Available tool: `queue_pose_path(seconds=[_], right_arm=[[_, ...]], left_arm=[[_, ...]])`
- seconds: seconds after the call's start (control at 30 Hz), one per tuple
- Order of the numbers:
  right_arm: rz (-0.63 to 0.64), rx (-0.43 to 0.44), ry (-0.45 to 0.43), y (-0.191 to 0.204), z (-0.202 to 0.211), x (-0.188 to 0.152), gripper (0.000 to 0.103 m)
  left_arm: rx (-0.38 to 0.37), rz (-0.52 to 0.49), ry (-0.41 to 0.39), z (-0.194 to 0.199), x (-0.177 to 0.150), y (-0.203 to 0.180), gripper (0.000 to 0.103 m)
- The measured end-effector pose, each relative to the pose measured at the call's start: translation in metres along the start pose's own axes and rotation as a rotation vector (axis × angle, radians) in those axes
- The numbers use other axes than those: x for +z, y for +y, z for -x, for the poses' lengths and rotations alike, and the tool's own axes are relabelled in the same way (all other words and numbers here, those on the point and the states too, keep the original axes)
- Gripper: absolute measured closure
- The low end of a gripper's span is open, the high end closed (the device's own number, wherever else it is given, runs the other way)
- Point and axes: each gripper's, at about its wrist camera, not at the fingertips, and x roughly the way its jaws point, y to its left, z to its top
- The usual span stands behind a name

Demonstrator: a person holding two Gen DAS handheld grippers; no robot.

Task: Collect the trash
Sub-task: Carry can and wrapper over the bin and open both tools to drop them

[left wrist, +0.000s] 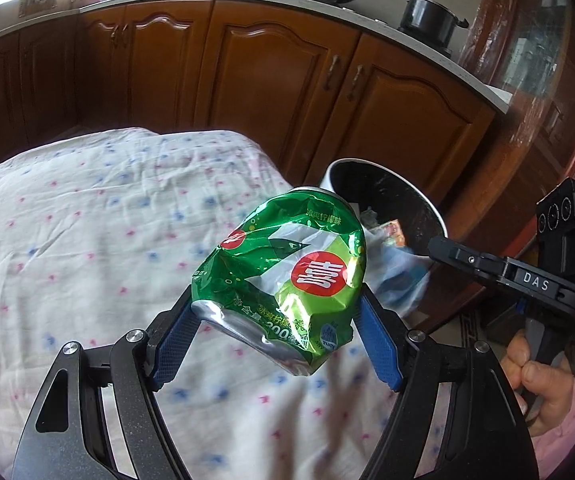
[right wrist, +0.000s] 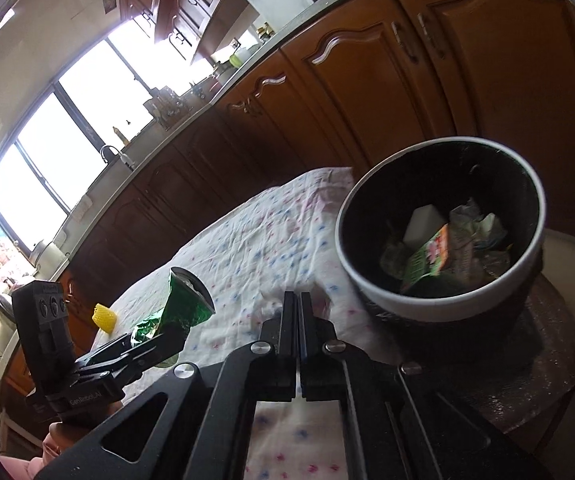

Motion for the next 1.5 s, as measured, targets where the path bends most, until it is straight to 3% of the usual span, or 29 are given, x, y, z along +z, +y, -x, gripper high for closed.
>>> queue_pose_path(seconds=[0.2,0.23,0.3,0.37,0.43,0.5,0.73,0.77,0.8,0.83,1.07,1.5], right_arm=[[-0.005,-0.023,-0.014,-0.013,0.012,0.003,0.102],[-0.005,-0.027,-0.010,-0.016,0.010,0.000,0.095],[-0.015,-0.010,0.021,-0.018,0.005,-0.005,0.094],[-0.023,-0.003,0.042,-0.019,0.000,-0.012,0.086],[-0.012,-0.003,0.053,-0.016,-0.005,-0.017,0.057],[-0.020,0.007,0.062,-0.014,-0.013,-0.020,0.046],[-0.006,-0.025,0.151,-0.008,-0.055,-0.024,0.046],[-0.003,-0.031,0.169,-0.009,-0.060,-0.026,0.051],[-0.004,-0.031,0.176,-0.009,-0.062,-0.028,0.069],[-0.001,-0.030,0.176,-0.009,-0.061,-0.029,0.078],[0.035,-0.030,0.091,-0.009,-0.024,-0.018,0.080],[-0.032,-0.102,-0.028,-0.055,0.020,0.023,0.080]], left_arm=[[-0.019,-0.032,0.006,-0.009,0.003,-0.021,0.028],[-0.022,-0.031,0.009,-0.010,0.003,-0.022,0.028],[-0.018,-0.031,0.012,-0.010,0.003,-0.022,0.028],[-0.011,-0.026,0.014,-0.010,0.002,-0.019,0.028],[-0.003,-0.017,0.013,-0.008,0.001,-0.015,0.028],[0.009,-0.007,0.013,-0.007,0.000,-0.010,0.028],[0.023,0.018,0.017,-0.006,-0.003,0.000,0.028],[0.024,0.015,0.017,-0.007,-0.002,-0.001,0.028],[0.024,0.012,0.017,-0.007,-0.002,-0.002,0.028],[0.023,0.009,0.017,-0.007,-0.002,-0.003,0.028],[0.012,-0.003,0.022,-0.014,0.003,-0.012,0.028],[-0.005,-0.077,0.029,-0.034,0.027,-0.059,0.028]])
